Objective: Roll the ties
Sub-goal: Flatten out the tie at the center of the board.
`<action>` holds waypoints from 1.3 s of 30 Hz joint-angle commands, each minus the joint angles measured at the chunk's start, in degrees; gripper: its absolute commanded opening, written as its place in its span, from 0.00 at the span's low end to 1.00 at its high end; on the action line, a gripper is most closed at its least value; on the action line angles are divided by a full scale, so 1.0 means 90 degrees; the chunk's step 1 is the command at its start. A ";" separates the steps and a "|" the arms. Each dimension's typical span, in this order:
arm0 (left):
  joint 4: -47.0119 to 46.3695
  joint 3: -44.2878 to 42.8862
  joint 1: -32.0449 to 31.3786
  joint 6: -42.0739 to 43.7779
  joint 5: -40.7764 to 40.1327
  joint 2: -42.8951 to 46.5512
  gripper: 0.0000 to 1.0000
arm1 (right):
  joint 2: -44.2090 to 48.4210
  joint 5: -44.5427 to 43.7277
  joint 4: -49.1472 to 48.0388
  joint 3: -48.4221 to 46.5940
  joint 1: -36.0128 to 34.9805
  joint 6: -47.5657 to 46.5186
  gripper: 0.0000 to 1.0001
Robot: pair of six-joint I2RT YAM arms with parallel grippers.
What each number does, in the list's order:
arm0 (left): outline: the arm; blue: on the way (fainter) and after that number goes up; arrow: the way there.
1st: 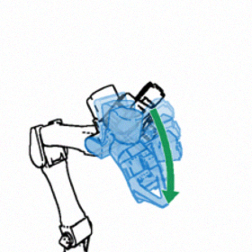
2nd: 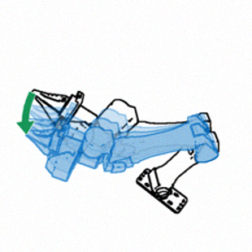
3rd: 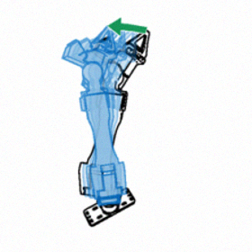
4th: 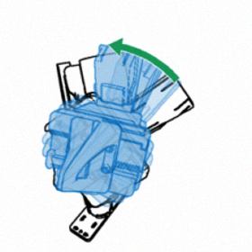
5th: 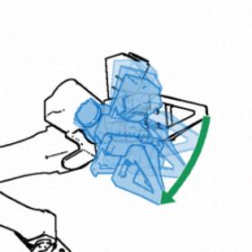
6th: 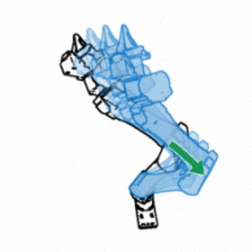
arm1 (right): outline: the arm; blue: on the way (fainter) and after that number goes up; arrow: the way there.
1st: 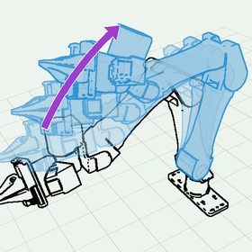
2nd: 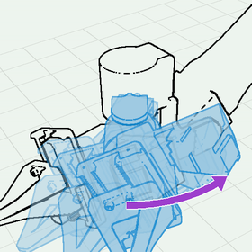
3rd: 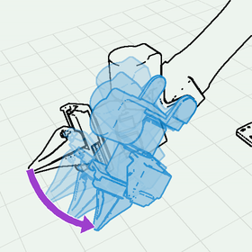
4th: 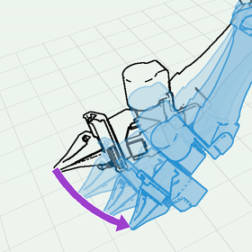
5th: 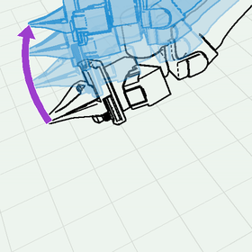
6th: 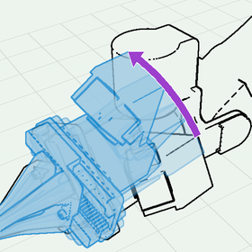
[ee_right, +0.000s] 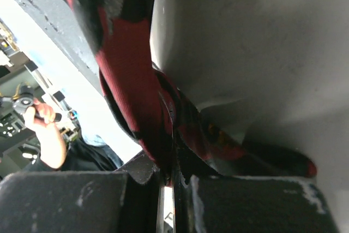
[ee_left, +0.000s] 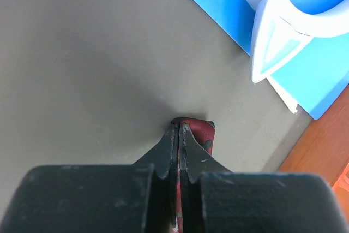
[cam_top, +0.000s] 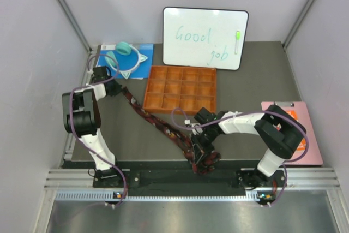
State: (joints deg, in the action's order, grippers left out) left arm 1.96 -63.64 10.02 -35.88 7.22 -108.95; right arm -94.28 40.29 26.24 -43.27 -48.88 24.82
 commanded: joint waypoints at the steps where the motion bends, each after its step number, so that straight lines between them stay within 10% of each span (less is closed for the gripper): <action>1: 0.0445 0.0215 -0.0010 0.0071 -0.0323 0.0053 0.00 | -0.0178 0.0074 0.0190 -0.0484 0.0021 -0.0179 0.00; 14: 0.3346 0.0079 0.0740 0.0353 -0.2550 0.2259 0.00 | -0.0471 0.0911 0.1392 -0.1941 0.0021 -0.0638 0.04; 19: 0.4039 -0.0009 0.1074 0.0870 -0.3097 0.2505 0.00 | -0.0696 0.0846 0.1352 -0.2155 0.0235 -0.0541 0.26; 24: 0.4128 0.0225 0.1094 0.0988 -0.2669 0.2476 0.00 | -0.0541 -0.0052 0.1606 -0.2370 0.0850 -0.0375 0.63; 39: 0.4373 0.0937 0.1055 0.1262 -0.1779 0.3208 0.00 | 0.3297 -0.3646 0.1918 0.0010 0.0794 0.1557 0.73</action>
State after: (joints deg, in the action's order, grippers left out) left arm 40.27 -56.90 19.84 -25.30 -10.98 -84.44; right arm -70.59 16.78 41.23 -47.99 -40.16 31.51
